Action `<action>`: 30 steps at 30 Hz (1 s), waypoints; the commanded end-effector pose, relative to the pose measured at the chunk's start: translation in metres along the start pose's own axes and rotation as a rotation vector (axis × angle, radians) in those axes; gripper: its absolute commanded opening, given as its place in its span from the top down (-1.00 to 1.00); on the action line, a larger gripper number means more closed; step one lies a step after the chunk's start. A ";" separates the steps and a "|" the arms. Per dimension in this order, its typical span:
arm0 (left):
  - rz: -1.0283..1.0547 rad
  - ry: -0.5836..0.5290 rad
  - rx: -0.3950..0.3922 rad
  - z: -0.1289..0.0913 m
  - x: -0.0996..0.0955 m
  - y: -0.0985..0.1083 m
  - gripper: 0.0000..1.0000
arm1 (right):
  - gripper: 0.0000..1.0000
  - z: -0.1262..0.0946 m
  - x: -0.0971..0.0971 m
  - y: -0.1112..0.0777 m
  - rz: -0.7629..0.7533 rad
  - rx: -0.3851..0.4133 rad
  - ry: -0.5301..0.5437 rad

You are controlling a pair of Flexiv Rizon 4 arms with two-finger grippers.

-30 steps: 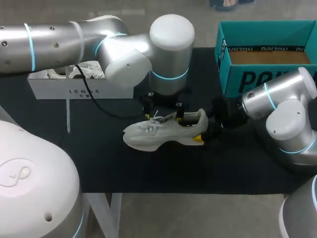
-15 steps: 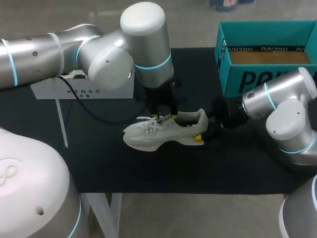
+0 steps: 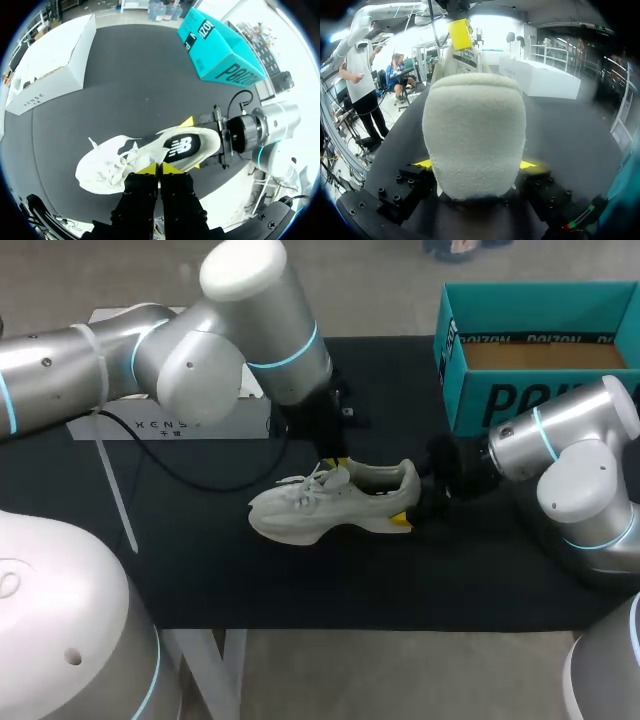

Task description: Take the shoe out of the shoebox, open the shoe tongue, remove and reinsert the insole, then place the shoe into the shoebox

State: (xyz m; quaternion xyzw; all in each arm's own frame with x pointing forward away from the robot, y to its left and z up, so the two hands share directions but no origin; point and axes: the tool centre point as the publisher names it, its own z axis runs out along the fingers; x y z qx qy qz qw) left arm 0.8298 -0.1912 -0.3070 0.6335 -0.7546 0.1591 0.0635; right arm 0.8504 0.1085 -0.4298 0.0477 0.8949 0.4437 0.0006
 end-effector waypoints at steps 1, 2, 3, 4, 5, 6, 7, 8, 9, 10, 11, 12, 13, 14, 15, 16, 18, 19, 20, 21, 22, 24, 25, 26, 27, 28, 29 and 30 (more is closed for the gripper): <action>0.001 0.044 0.048 -0.025 -0.011 0.017 1.00 | 1.00 0.004 -0.001 -0.001 0.000 0.002 0.000; 0.001 0.050 0.051 -0.027 -0.012 0.018 1.00 | 1.00 0.004 -0.001 -0.001 0.000 0.002 0.000; -0.001 0.052 0.059 -0.030 -0.013 0.019 1.00 | 1.00 0.004 -0.001 -0.001 0.000 0.002 0.000; -0.007 0.053 0.066 -0.032 -0.014 0.020 1.00 | 1.00 0.004 -0.001 -0.001 0.000 0.002 0.000; -0.011 0.056 0.075 -0.035 -0.015 0.022 1.00 | 1.00 0.004 -0.001 -0.001 0.000 0.002 0.000; -0.023 0.067 0.087 -0.039 -0.018 0.024 1.00 | 1.00 0.004 -0.001 -0.001 0.000 0.002 0.000; -0.030 0.067 0.096 -0.042 -0.020 0.025 1.00 | 1.00 0.004 -0.001 -0.001 0.000 0.002 0.000; -0.037 0.060 0.104 -0.044 -0.022 0.026 1.00 | 1.00 0.004 -0.001 -0.001 0.000 0.002 0.000; -0.045 0.053 0.112 -0.046 -0.024 0.027 1.00 | 1.00 0.004 -0.001 -0.001 0.000 0.002 0.000; -0.055 0.041 0.116 -0.047 -0.027 0.028 1.00 | 1.00 0.004 -0.001 -0.001 0.000 0.002 0.000; -0.063 0.022 0.122 -0.047 -0.030 0.028 1.00 | 1.00 0.004 -0.001 -0.001 0.000 0.002 0.000; -0.078 0.008 0.125 -0.046 -0.035 0.029 1.00 | 1.00 0.004 -0.001 -0.001 0.000 0.002 0.000; -0.095 0.009 0.123 -0.045 -0.039 0.029 1.00 | 1.00 0.004 -0.001 -0.001 0.000 0.002 0.000; -0.108 0.013 0.121 -0.043 -0.044 0.030 1.00 | 1.00 0.004 -0.001 -0.001 0.000 0.002 0.000; -0.126 0.012 0.121 -0.043 -0.049 0.031 1.00 | 1.00 0.004 -0.001 -0.001 0.000 0.002 0.000; -0.133 0.011 0.123 -0.043 -0.051 0.032 1.00 | 1.00 0.004 -0.001 -0.001 0.000 0.002 0.000; -0.162 -0.010 0.125 -0.042 -0.060 0.036 1.00 | 1.00 0.004 -0.001 -0.001 0.000 0.002 0.000; -0.178 -0.024 0.127 -0.041 -0.064 0.038 1.00 | 1.00 0.004 -0.001 -0.001 0.000 0.002 0.000; -0.187 -0.038 0.127 -0.040 -0.067 0.039 1.00 | 1.00 0.004 -0.001 -0.001 0.000 0.002 0.000; -0.215 -0.062 0.123 -0.037 -0.074 0.042 1.00 | 1.00 0.004 -0.001 -0.001 0.000 0.002 0.000; -0.228 -0.056 0.121 -0.035 -0.078 0.044 1.00 | 1.00 0.004 -0.001 -0.001 0.000 0.002 0.000; -0.271 -0.070 0.110 -0.031 -0.090 0.049 1.00 | 1.00 0.004 -0.001 -0.001 0.000 0.002 0.000; -0.281 -0.070 0.105 -0.029 -0.094 0.051 1.00 | 1.00 0.004 -0.001 -0.001 0.000 0.002 0.000; -0.286 -0.078 0.099 -0.027 -0.097 0.052 1.00 | 1.00 0.004 -0.001 -0.001 0.000 0.002 0.000; -0.302 -0.092 0.092 -0.023 -0.102 0.053 1.00 | 1.00 0.004 -0.001 -0.001 0.000 0.002 0.000; -0.310 -0.104 0.075 -0.018 -0.107 0.053 1.00 | 1.00 0.004 -0.001 -0.001 0.000 0.002 0.000; -0.320 -0.133 0.066 -0.013 -0.111 0.054 1.00 | 1.00 0.004 -0.001 -0.001 0.000 0.002 0.000; -0.329 -0.150 0.060 -0.009 -0.116 0.054 1.00 | 1.00 0.004 -0.001 -0.001 0.000 0.002 0.000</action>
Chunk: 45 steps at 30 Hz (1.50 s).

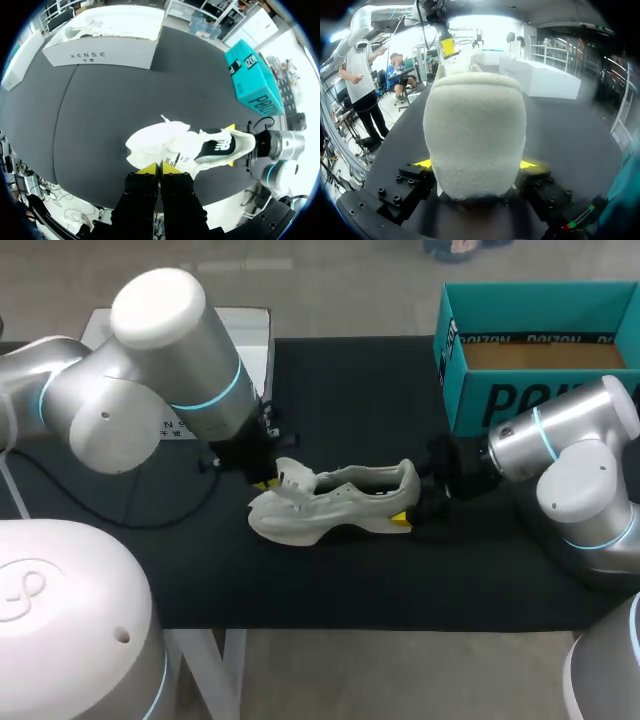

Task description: Take the shoe out of the shoebox, open the shoe tongue, remove and reinsert the insole, then place the shoe into the shoebox

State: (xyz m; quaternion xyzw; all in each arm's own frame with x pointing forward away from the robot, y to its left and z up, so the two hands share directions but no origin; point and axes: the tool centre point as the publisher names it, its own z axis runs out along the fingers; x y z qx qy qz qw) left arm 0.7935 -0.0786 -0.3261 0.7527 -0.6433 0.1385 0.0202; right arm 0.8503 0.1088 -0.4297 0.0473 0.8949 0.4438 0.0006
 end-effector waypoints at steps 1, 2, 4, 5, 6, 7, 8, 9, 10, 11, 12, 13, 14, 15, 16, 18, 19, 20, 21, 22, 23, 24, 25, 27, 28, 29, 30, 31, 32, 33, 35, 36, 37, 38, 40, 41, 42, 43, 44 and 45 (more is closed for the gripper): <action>-0.023 -0.033 -0.028 0.020 -0.013 -0.005 1.00 | 1.00 0.004 -0.001 -0.002 0.001 0.002 0.000; -0.031 -0.058 -0.026 0.025 -0.015 -0.006 1.00 | 1.00 0.004 -0.001 -0.002 0.001 0.002 0.000; -0.041 -0.082 -0.044 0.034 -0.020 -0.007 1.00 | 1.00 0.004 -0.001 -0.002 0.001 0.002 0.000; -0.049 -0.096 -0.052 0.037 -0.022 -0.008 1.00 | 1.00 0.004 -0.001 -0.002 0.001 0.002 0.000; -0.047 -0.107 -0.059 0.040 -0.023 -0.009 1.00 | 1.00 0.004 -0.001 -0.002 0.001 0.002 0.000; -0.040 -0.113 -0.062 0.043 -0.024 -0.009 1.00 | 1.00 0.004 -0.001 -0.002 0.001 0.002 0.000; -0.038 -0.116 -0.066 0.046 -0.024 -0.010 1.00 | 1.00 0.004 -0.001 -0.002 0.001 0.002 0.000; -0.034 -0.125 -0.076 0.049 -0.024 -0.010 1.00 | 1.00 0.004 -0.001 -0.002 0.001 0.002 0.000; -0.031 -0.127 -0.088 0.052 -0.023 -0.011 1.00 | 1.00 0.004 -0.001 -0.002 0.001 0.002 0.000; -0.030 -0.122 -0.092 0.054 -0.023 -0.011 1.00 | 1.00 0.004 -0.001 -0.002 0.001 0.002 0.000; -0.022 -0.117 -0.096 0.054 -0.021 -0.011 1.00 | 1.00 0.004 -0.001 -0.002 0.001 0.002 0.000; -0.010 -0.114 -0.094 0.052 -0.018 -0.011 0.61 | 1.00 0.004 -0.001 -0.002 0.001 0.002 0.000; 0.002 -0.105 -0.088 0.050 -0.015 -0.011 0.27 | 1.00 0.004 -0.001 -0.002 0.001 0.002 0.000; 0.019 -0.096 -0.079 0.046 -0.012 -0.012 -1.00 | 1.00 0.004 -0.001 -0.002 0.001 0.002 0.000; 0.026 -0.082 -0.074 0.043 -0.010 -0.012 -1.00 | 1.00 0.004 -0.001 -0.002 0.001 0.002 0.000; 0.067 -0.054 -0.059 0.036 -0.005 -0.016 -1.00 | 1.00 0.004 -0.001 -0.002 0.001 0.002 0.000; 0.102 -0.042 -0.051 0.032 -0.003 -0.018 -1.00 | 1.00 0.004 -0.001 -0.002 0.001 0.002 0.000; 0.164 -0.027 -0.036 0.029 0.000 -0.021 -1.00 | 1.00 0.004 -0.001 -0.002 0.001 0.002 0.000; 0.255 0.011 -0.054 0.026 0.002 -0.025 -1.00 | 1.00 0.004 -0.001 -0.002 0.001 0.002 0.000; 0.406 0.088 -0.136 0.025 0.003 -0.030 -1.00 | 1.00 0.004 -0.001 -0.002 0.001 0.002 0.000; 0.582 0.194 -0.180 0.021 0.004 -0.033 -1.00 | 1.00 0.004 -0.001 -0.002 0.001 0.002 0.000; 0.764 0.291 -0.223 0.015 0.002 -0.033 -1.00 | 1.00 0.004 -0.001 -0.002 0.001 0.002 0.000; 0.945 0.375 -0.283 0.010 -0.002 -0.031 -1.00 | 1.00 0.004 -0.001 -0.002 0.001 0.002 0.000; 1.061 0.329 -0.296 0.001 -0.013 -0.032 -1.00 | 1.00 0.004 -0.001 -0.002 0.001 0.002 0.000; 1.028 0.302 -0.316 -0.007 -0.019 -0.036 -1.00 | 1.00 0.004 -0.001 -0.002 0.001 0.002 0.000; 1.028 0.302 -0.316 -0.007 -0.019 -0.036 -1.00 | 1.00 0.004 -0.001 -0.002 0.001 0.002 0.000; 1.028 0.302 -0.316 -0.007 -0.019 -0.036 -1.00 | 1.00 0.004 -0.001 -0.002 0.001 0.002 0.000; 1.028 0.302 -0.316 -0.007 -0.019 -0.036 -1.00 | 1.00 0.004 -0.001 -0.002 0.001 0.002 0.000; 1.028 0.302 -0.316 -0.007 -0.019 -0.036 -1.00 | 1.00 0.004 -0.001 -0.002 0.001 0.002 0.000; 1.028 0.302 -0.316 -0.007 -0.019 -0.036 -1.00 | 1.00 0.004 -0.001 -0.002 0.001 0.002 0.000; 1.028 0.302 -0.316 -0.007 -0.019 -0.036 -1.00 | 1.00 0.004 -0.001 -0.002 0.001 0.002 0.000; 1.028 0.302 -0.316 -0.007 -0.019 -0.036 -1.00 | 1.00 0.004 -0.001 -0.002 0.001 0.002 0.000; 1.028 0.302 -0.316 -0.007 -0.019 -0.036 -1.00 | 1.00 0.004 -0.001 -0.002 0.001 0.002 0.000; 1.028 0.302 -0.316 -0.007 -0.019 -0.036 -1.00 | 1.00 0.004 -0.001 -0.002 0.001 0.002 0.000; 1.028 0.302 -0.316 -0.007 -0.019 -0.036 -1.00 | 1.00 0.004 -0.001 -0.002 0.001 0.002 0.000; 1.028 0.302 -0.316 -0.007 -0.019 -0.036 -1.00 | 1.00 0.004 -0.001 -0.002 0.001 0.002 0.000; 1.028 0.302 -0.316 -0.007 -0.019 -0.036 -1.00 | 1.00 0.004 -0.001 -0.002 0.001 0.002 0.000; 1.097 0.292 -0.328 -0.008 -0.012 -0.037 -1.00 | 1.00 0.004 -0.001 -0.002 0.001 0.002 0.000; 1.140 0.270 -0.337 -0.010 -0.006 -0.039 -1.00 | 1.00 0.004 -0.001 -0.002 0.001 0.002 0.000; 1.173 0.239 -0.333 -0.013 0.001 -0.040 -1.00 | 1.00 0.004 -0.001 -0.002 0.001 0.002 0.000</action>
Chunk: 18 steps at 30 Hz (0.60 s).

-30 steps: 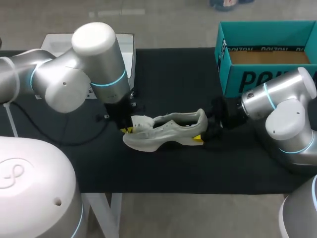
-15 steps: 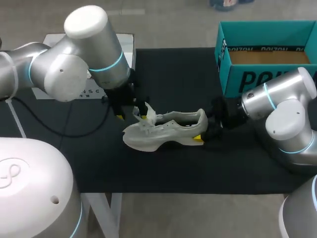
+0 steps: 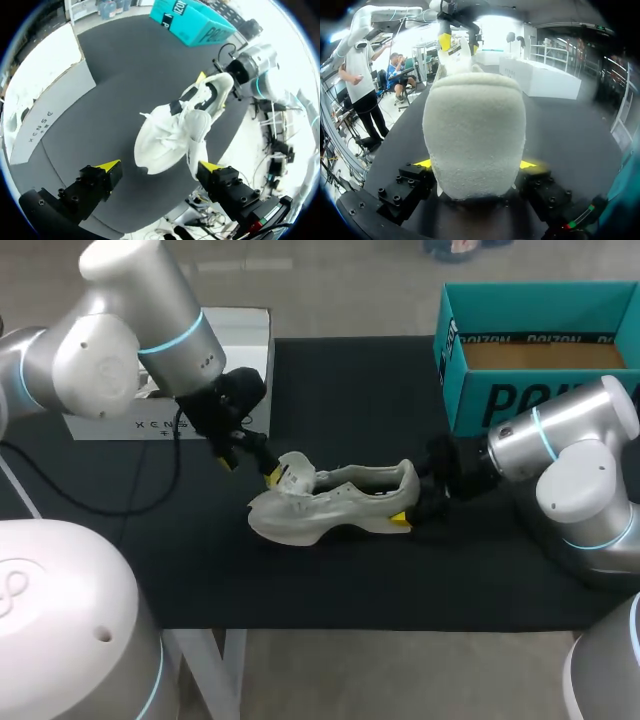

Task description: Take the shoe out of the shoebox, open the shoe tongue, remove and reinsert the insole, then place the shoe into the shoebox

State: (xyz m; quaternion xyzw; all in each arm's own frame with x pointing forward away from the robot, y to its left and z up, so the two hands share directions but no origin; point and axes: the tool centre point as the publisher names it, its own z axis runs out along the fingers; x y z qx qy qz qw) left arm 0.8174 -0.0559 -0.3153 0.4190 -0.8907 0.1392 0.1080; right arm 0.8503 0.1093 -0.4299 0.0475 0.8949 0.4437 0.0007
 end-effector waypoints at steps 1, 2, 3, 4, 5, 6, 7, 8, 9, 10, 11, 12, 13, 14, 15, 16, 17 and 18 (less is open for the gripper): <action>0.419 0.016 -0.178 -0.008 0.010 -0.027 -1.00 | 1.00 0.003 -0.001 -0.002 0.001 0.002 0.000; 0.447 -0.016 -0.183 -0.013 0.016 -0.033 -1.00 | 1.00 0.003 -0.001 -0.002 0.001 0.002 0.000; 0.475 -0.059 -0.203 -0.019 0.022 -0.039 -0.99 | 1.00 0.003 -0.001 -0.002 0.001 0.002 0.000; 0.515 -0.090 -0.220 -0.025 0.029 -0.045 -0.09 | 1.00 0.003 -0.001 -0.002 0.001 0.002 0.000; 0.530 -0.106 -0.223 -0.031 0.034 -0.049 0.43 | 1.00 0.003 -0.001 -0.002 0.001 0.002 0.000; 0.557 -0.133 -0.234 -0.036 0.040 -0.054 1.00 | 1.00 0.003 -0.001 -0.002 0.001 0.002 0.000; 0.581 -0.144 -0.253 -0.040 0.044 -0.058 1.00 | 1.00 0.003 -0.001 -0.002 0.001 0.002 0.000; 0.609 -0.156 -0.249 -0.043 0.049 -0.063 1.00 | 1.00 0.003 -0.001 -0.002 0.001 0.002 0.000; 0.637 -0.167 -0.260 -0.046 0.051 -0.067 1.00 | 1.00 0.003 -0.001 -0.002 0.001 0.002 0.000; 0.665 -0.183 -0.277 -0.047 0.057 -0.072 1.00 | 1.00 0.003 -0.001 -0.002 0.001 0.002 0.000; 0.688 -0.200 -0.286 -0.047 0.062 -0.078 1.00 | 1.00 0.003 -0.001 -0.002 0.001 0.002 0.000; 0.720 -0.205 -0.298 -0.046 0.066 -0.083 1.00 | 1.00 0.003 -0.001 -0.002 0.001 0.002 0.000; 0.765 -0.218 -0.307 -0.044 0.069 -0.089 1.00 | 1.00 0.003 -0.001 -0.002 0.001 0.002 0.000; 0.794 -0.231 -0.314 -0.042 0.072 -0.092 1.00 | 1.00 0.003 -0.001 -0.002 0.001 0.002 0.000; 0.819 -0.231 -0.306 -0.039 0.073 -0.096 1.00 | 1.00 0.003 -0.001 -0.002 0.001 0.002 0.000; 0.850 -0.234 -0.301 -0.036 0.073 -0.099 1.00 | 1.00 0.003 -0.001 -0.002 0.001 0.002 0.000; 0.871 -0.238 -0.305 -0.032 0.074 -0.101 1.00 | 1.00 0.003 -0.001 -0.002 0.001 0.002 0.000; 0.876 -0.231 -0.312 -0.028 0.075 -0.104 1.00 | 1.00 0.003 -0.001 -0.002 0.001 0.002 0.000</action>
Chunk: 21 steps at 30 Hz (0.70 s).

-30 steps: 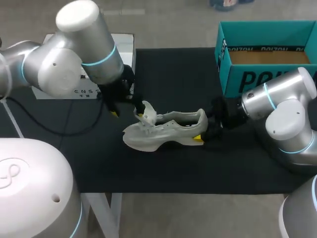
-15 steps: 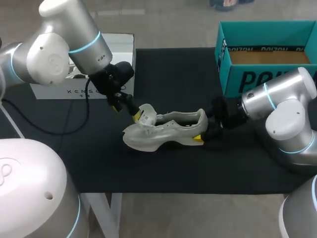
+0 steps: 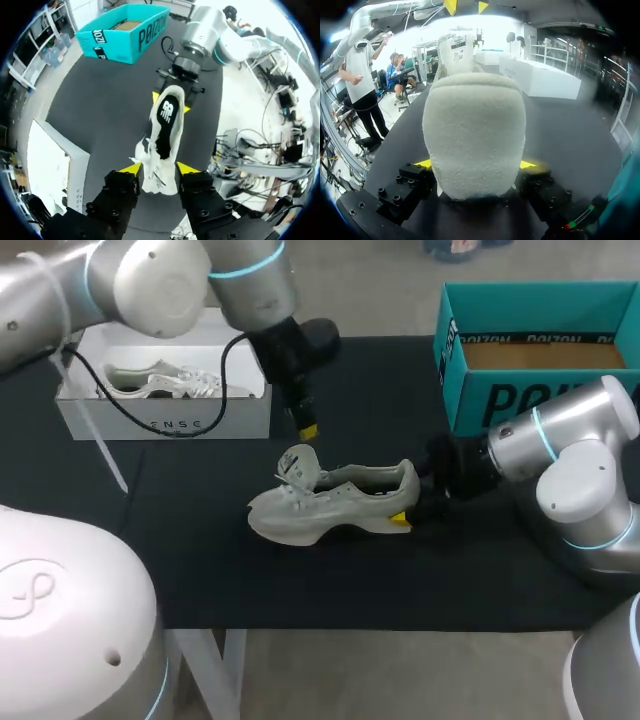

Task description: Take the shoe out of the shoebox, open the shoe tongue, remove and reinsert the insole, then place the shoe into the shoebox

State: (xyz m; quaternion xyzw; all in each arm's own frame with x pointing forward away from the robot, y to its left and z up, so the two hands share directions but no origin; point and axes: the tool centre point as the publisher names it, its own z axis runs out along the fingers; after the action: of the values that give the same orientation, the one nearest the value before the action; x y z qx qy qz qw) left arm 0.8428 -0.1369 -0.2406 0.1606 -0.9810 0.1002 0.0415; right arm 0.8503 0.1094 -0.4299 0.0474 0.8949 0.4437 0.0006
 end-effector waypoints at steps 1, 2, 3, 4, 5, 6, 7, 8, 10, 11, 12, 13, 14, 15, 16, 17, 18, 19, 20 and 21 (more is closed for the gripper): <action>0.355 -0.081 -0.223 0.018 -0.003 -0.029 1.00 | 1.00 0.003 -0.001 -0.002 0.001 0.002 0.000; 0.372 -0.077 -0.219 0.021 -0.003 -0.031 1.00 | 1.00 0.003 -0.001 -0.002 0.001 0.002 0.000; 0.382 -0.065 -0.212 0.025 -0.002 -0.033 1.00 | 1.00 0.003 -0.001 -0.002 0.001 0.002 0.000; 0.381 -0.049 -0.215 0.029 -0.002 -0.034 1.00 | 1.00 0.003 -0.001 -0.002 0.001 0.002 0.000; 0.339 -0.024 -0.217 0.032 -0.003 -0.035 1.00 | 1.00 0.003 -0.001 -0.002 0.001 0.002 0.000; 0.339 -0.024 -0.217 0.032 -0.003 -0.035 1.00 | 1.00 0.003 -0.001 -0.002 0.001 0.002 0.000; 0.339 -0.024 -0.217 0.032 -0.003 -0.035 1.00 | 1.00 0.003 -0.001 -0.002 0.001 0.002 0.000; 0.339 -0.024 -0.217 0.032 -0.003 -0.035 1.00 | 1.00 0.003 -0.001 -0.002 0.001 0.002 0.000; 0.339 -0.024 -0.217 0.032 -0.003 -0.035 1.00 | 1.00 0.003 -0.001 -0.002 0.001 0.002 0.000; 0.339 -0.024 -0.217 0.032 -0.003 -0.035 1.00 | 1.00 0.003 -0.001 -0.002 0.001 0.002 0.000; 0.339 -0.024 -0.217 0.032 -0.003 -0.035 1.00 | 1.00 0.003 -0.001 -0.002 0.001 0.002 0.000; 0.339 -0.024 -0.217 0.032 -0.003 -0.035 1.00 | 1.00 0.003 -0.001 -0.002 0.001 0.002 0.000; 0.339 -0.024 -0.217 0.032 -0.003 -0.035 1.00 | 1.00 0.003 -0.001 -0.002 0.001 0.002 0.000; 0.339 -0.024 -0.217 0.032 -0.003 -0.035 1.00 | 1.00 0.003 -0.001 -0.002 0.001 0.002 0.000; 0.339 -0.024 -0.217 0.032 -0.003 -0.035 1.00 | 1.00 0.003 -0.001 -0.002 0.001 0.002 0.000; 0.339 -0.024 -0.217 0.032 -0.003 -0.035 1.00 | 1.00 0.003 -0.001 -0.002 0.001 0.002 0.000; 0.339 -0.024 -0.217 0.032 -0.003 -0.035 1.00 | 1.00 0.003 -0.001 -0.002 0.001 0.002 0.000; 0.342 -0.030 -0.194 0.039 -0.004 -0.038 1.00 | 1.00 0.003 -0.001 -0.002 0.001 0.002 0.000; 0.341 -0.031 -0.179 0.045 -0.004 -0.041 1.00 | 1.00 0.003 -0.001 -0.002 0.001 0.002 0.000; 0.356 -0.037 -0.168 0.049 -0.003 -0.043 1.00 | 1.00 0.003 -0.001 -0.002 0.001 0.002 0.000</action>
State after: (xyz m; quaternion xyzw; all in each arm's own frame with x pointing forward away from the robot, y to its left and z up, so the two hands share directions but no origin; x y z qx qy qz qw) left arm 0.8577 -0.1808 -0.2672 -0.0127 -0.9996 0.0125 0.0219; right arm 0.8503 0.1094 -0.4299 0.0474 0.8949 0.4437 0.0006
